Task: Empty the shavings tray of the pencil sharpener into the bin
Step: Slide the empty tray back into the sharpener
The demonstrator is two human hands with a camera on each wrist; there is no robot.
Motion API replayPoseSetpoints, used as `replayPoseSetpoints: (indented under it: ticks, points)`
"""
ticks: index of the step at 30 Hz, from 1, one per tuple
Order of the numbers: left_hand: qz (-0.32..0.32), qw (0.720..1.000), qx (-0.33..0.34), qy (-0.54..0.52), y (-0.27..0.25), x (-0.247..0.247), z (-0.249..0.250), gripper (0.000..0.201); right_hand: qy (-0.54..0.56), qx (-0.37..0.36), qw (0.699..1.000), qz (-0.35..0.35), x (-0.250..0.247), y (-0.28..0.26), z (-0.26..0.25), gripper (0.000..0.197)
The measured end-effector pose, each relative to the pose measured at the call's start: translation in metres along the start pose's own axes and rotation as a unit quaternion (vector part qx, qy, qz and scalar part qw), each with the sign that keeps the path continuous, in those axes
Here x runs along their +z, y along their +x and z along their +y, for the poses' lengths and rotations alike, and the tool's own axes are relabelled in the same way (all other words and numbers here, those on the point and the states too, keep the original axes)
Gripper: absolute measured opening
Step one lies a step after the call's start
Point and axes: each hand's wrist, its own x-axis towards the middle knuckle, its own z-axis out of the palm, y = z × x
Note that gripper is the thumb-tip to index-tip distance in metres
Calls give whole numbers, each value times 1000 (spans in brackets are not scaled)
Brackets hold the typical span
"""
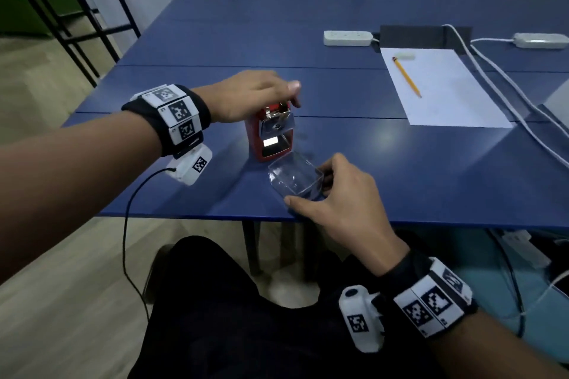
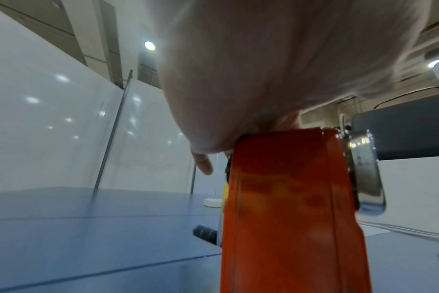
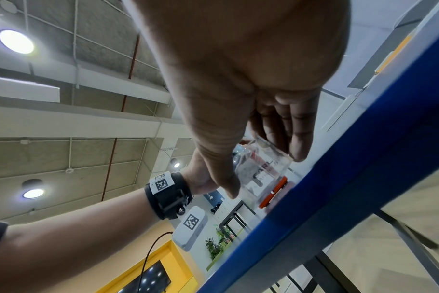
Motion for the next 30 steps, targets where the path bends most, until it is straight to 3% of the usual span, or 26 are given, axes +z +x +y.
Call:
replayPoseSetpoints:
  ticks: [4, 30]
  points:
    - [51, 998, -33, -27, 5, 11, -5, 54, -17, -2, 1000, 26, 9, 7, -9, 64]
    - [64, 998, 2, 5, 16, 16, -17, 53, -25, 9, 997, 71, 20, 30, -23, 66]
